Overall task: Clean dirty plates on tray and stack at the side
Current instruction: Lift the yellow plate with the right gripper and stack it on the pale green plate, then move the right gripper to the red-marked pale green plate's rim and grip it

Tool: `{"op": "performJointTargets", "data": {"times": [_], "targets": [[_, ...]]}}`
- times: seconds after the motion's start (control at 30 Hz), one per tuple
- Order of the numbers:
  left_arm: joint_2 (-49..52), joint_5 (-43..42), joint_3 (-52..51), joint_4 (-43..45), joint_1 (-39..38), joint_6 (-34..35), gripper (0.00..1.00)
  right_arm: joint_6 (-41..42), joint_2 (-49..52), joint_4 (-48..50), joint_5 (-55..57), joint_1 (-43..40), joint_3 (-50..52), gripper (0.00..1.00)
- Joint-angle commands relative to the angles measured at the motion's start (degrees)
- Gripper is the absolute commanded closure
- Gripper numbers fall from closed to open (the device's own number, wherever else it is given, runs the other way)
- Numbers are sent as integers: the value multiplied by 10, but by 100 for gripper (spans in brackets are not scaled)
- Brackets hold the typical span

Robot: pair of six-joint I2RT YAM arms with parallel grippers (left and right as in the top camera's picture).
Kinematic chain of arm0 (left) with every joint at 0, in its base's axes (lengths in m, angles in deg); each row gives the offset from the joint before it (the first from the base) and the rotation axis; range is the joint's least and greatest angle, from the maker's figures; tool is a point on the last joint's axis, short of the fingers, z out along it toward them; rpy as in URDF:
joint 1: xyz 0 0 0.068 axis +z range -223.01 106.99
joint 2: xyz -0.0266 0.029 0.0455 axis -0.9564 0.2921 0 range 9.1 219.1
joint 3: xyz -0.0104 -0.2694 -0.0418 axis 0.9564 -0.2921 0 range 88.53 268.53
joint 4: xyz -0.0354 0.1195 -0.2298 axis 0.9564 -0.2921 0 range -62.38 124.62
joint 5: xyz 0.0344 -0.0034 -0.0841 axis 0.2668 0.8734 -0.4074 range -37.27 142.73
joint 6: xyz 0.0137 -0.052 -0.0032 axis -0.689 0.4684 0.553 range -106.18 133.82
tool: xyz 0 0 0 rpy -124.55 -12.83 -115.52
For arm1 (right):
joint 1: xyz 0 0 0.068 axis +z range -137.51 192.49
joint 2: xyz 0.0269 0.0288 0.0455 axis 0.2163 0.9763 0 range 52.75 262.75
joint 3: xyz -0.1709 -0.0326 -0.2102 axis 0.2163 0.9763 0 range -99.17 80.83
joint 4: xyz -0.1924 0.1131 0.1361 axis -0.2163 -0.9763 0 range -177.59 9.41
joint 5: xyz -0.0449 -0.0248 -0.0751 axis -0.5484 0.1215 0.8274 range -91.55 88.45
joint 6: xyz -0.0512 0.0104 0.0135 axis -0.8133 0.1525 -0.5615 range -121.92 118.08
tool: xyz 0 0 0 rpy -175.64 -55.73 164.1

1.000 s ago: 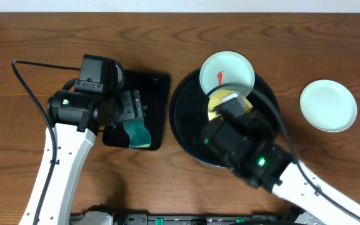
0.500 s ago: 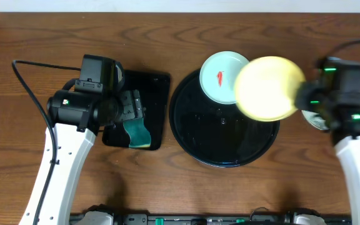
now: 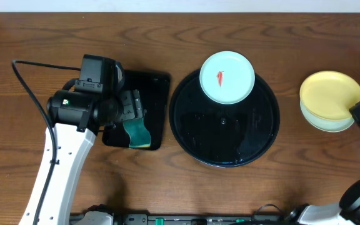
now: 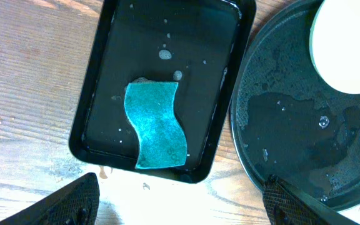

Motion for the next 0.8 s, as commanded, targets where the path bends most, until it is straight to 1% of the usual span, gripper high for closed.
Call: {"op": "performJointTargets", "data": {"times": [0.0,0.03,0.07,0.1,0.13,0.2,0.3,0.37,0.5,0.57,0.63,0.67,0.73,0.77], "targets": [[-1,-1,3,-1,1,5,16,17,25,16,-10,-3,-7,97],[-1,-1,3,-1,1,5,16,9,25,20,-7,0,-7,89],[-1,-1,3,-1,1,5,16,7,23,25,-5,3,-8,59],[-1,-1,3,-1,1,5,16,3,19,33,-7,5,-8,45],[-1,-1,3,-1,1,5,16,-9,13,41,-16,10,-9,42],[-1,-1,3,-1,1,5,16,-39,-6,53,-48,25,-14,44],[-1,-1,3,-1,1,5,16,-71,-51,54,-93,77,-21,49],[-1,-1,3,-1,1,5,16,-91,-71,53,-106,119,-21,49],[-1,-1,3,-1,1,5,16,-154,-79,35,-105,236,-21,46],[-1,-1,3,-1,1,5,16,-177,-68,37,-84,296,-17,44],[-1,-1,3,-1,1,5,16,-184,-46,45,-21,356,-17,44],[-1,-1,3,-1,1,5,16,-188,-29,56,28,386,-17,43],[-1,-1,3,-1,1,5,16,-195,9,87,97,430,-17,42],[-1,-1,3,-1,1,5,16,-200,25,101,112,443,-17,43]]}}
